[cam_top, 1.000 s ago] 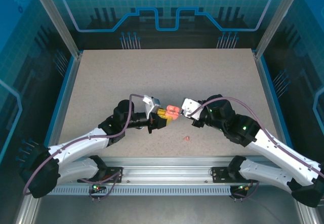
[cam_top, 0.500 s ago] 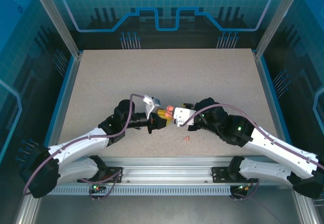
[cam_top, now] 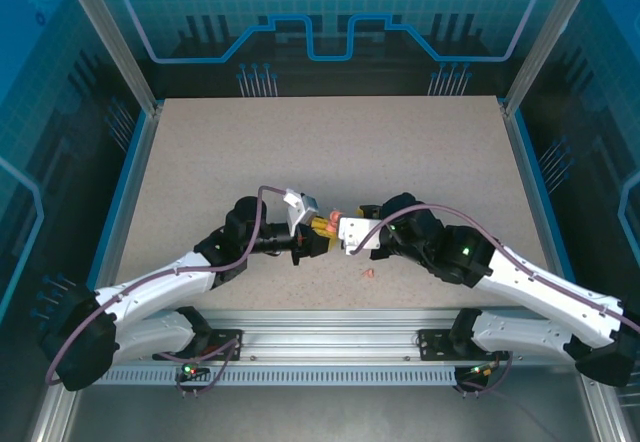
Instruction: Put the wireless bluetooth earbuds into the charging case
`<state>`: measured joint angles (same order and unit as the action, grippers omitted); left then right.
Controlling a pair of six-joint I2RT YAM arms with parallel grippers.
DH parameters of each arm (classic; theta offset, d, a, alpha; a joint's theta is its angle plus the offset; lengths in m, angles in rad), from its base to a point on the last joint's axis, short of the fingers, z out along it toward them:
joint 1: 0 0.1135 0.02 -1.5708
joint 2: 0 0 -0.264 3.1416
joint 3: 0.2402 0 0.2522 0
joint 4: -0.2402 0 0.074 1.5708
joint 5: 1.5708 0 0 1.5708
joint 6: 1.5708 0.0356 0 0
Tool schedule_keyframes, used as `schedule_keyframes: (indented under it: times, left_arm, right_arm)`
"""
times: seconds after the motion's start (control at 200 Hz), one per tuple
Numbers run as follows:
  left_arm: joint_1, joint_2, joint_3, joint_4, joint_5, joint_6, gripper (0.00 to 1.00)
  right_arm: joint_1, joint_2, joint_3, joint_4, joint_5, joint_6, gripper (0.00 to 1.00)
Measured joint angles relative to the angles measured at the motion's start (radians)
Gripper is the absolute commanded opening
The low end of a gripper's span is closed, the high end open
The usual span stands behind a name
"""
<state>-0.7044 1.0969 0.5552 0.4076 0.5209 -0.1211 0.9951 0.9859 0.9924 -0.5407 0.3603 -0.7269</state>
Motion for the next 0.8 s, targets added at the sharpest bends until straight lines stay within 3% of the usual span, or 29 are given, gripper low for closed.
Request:
schedule_keyframes:
  times: [0.8]
  left_arm:
    - [0.000,0.000,0.000,-0.007,0.000,0.018,0.06]
  right_arm:
    - [0.026,0.044,0.005,-0.013,0.030,-0.042,0.23]
